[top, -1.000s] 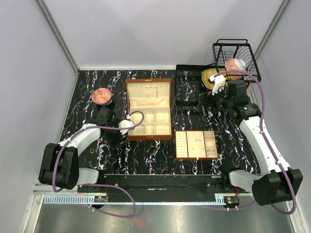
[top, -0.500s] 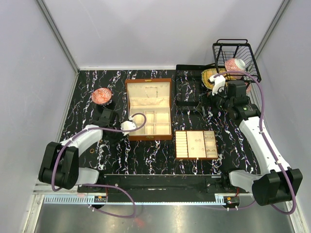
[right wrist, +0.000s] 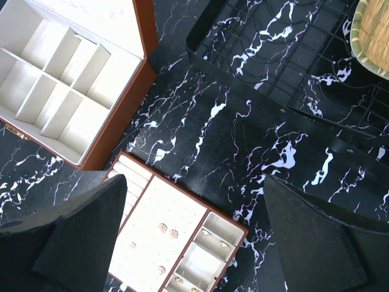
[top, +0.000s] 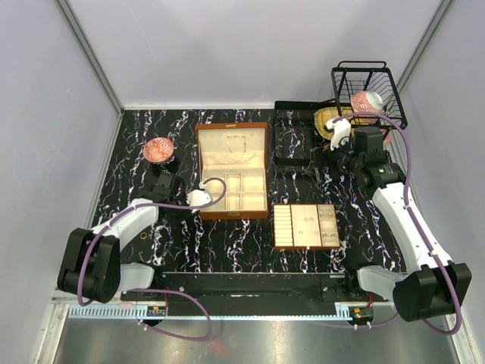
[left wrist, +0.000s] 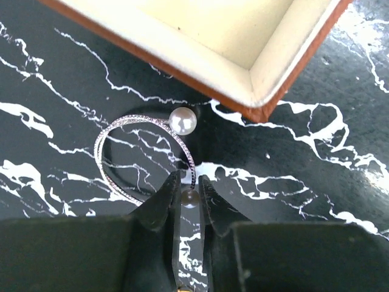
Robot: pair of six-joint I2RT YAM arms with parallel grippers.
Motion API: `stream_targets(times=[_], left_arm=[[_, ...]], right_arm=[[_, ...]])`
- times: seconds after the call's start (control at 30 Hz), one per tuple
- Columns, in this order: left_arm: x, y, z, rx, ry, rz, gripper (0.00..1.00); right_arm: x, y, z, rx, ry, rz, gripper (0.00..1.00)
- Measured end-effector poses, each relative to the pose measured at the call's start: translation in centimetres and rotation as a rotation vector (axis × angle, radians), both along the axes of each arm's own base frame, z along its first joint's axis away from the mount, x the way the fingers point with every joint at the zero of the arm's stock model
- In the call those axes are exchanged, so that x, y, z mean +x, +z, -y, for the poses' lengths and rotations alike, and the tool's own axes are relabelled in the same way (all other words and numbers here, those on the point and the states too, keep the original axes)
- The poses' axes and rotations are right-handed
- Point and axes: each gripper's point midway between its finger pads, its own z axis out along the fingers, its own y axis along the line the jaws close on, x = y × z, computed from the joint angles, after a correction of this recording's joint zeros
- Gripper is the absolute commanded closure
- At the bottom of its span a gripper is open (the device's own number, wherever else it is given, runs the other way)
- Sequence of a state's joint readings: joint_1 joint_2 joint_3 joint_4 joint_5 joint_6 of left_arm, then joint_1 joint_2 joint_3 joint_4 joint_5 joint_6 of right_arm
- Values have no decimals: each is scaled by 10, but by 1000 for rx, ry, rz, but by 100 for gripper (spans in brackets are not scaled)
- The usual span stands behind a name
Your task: Organize the mixed jewelry
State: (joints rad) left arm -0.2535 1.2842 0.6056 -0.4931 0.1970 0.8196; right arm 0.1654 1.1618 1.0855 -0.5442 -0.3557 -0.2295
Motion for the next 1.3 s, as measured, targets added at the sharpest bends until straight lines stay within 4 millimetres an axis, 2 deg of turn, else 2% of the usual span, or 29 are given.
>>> stream_targets(times=[0.17, 0.27, 0.43, 0.57, 0.7, 0.8, 0.9, 1.1, 1.3], left_arm=[[2, 21, -1, -3, 31, 21, 100], [12, 44, 2, -24, 46, 73, 100], [29, 96, 10, -87, 71, 177, 100], [44, 139, 29, -150, 59, 244, 100], [49, 162, 62, -199, 0, 254, 100], [52, 164, 91, -212, -55, 223, 100], [52, 156, 118, -206, -106, 182, 100], [57, 130, 169, -164, -193, 119, 100], [73, 101, 203, -125, -231, 83, 100]], right_arm=[[-1, -5, 1, -8, -5, -9, 0], [-1, -6, 3, -13, -11, -9, 0], [0, -6, 4, -18, -19, -7, 0], [1, -6, 6, -23, -25, -7, 0], [2, -7, 8, -34, -40, -4, 0], [2, -8, 10, -41, -44, -3, 0], [3, -10, 12, -49, -49, -3, 0], [4, -11, 15, -65, -61, 4, 0], [5, -11, 19, -83, -73, 20, 0]])
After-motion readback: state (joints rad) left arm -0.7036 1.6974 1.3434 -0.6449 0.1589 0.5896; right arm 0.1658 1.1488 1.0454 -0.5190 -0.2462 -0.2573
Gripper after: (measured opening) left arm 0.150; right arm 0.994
